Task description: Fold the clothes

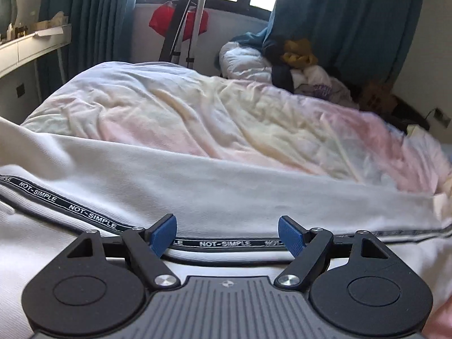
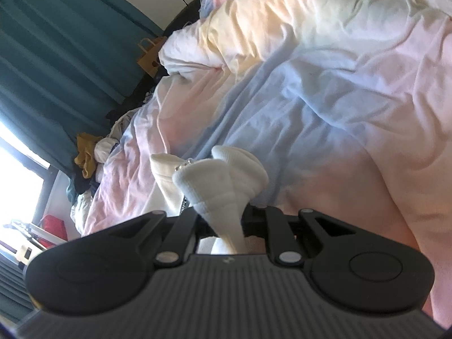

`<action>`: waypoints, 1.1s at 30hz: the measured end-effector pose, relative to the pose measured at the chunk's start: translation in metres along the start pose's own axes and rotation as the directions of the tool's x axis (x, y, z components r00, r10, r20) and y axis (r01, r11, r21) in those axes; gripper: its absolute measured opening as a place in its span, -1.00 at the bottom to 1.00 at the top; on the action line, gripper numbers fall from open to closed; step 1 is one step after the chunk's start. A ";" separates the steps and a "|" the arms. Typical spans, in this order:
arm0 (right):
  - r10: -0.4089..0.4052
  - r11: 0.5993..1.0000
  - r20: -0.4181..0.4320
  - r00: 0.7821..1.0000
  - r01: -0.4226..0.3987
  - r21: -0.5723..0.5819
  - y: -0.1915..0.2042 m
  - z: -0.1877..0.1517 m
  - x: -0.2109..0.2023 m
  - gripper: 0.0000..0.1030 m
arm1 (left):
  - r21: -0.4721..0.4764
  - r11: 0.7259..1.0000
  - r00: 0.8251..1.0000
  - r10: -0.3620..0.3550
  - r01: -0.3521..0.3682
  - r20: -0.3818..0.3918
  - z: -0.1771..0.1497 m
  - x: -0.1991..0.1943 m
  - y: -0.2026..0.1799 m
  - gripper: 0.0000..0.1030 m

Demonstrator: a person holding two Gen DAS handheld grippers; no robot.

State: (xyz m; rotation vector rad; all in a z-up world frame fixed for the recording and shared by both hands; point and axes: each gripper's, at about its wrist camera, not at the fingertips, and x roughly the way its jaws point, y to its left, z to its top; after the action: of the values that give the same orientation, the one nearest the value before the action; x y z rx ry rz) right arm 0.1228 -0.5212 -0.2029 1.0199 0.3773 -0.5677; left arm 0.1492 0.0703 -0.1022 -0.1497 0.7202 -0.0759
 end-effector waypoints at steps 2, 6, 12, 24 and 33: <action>0.001 1.000 0.008 1.000 0.000 -0.012 0.003 0.000 -0.001 -0.76 | 0.037 0.999 1.000 0.009 -0.009 -0.008 -0.002 0.003 -0.003 0.57; -0.002 0.999 0.020 1.000 0.002 -0.037 0.007 0.000 -0.003 -0.76 | 0.080 0.996 0.999 0.030 -0.028 -0.026 -0.003 0.008 -0.009 0.59; 0.009 0.999 0.031 0.999 -0.008 -0.042 0.009 0.001 -0.004 -0.76 | 0.095 0.995 1.000 -0.012 0.014 -0.018 -0.004 0.010 -0.023 0.59; 0.071 0.989 0.080 0.994 -0.059 -0.136 0.024 0.002 -0.018 -0.76 | 0.106 0.994 1.000 -0.005 0.007 -0.026 0.003 0.006 -0.033 0.62; 0.216 0.918 0.173 0.961 -0.140 -0.371 0.113 -0.011 -0.065 -0.76 | 0.005 0.998 0.994 -0.057 0.057 0.089 0.030 -0.030 -0.007 0.62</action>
State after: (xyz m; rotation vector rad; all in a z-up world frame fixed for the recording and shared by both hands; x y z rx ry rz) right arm 0.1385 -0.4490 -0.0952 0.6276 0.1848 -0.4171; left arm 0.1460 0.0703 -0.0590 -0.1700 0.6265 -0.1237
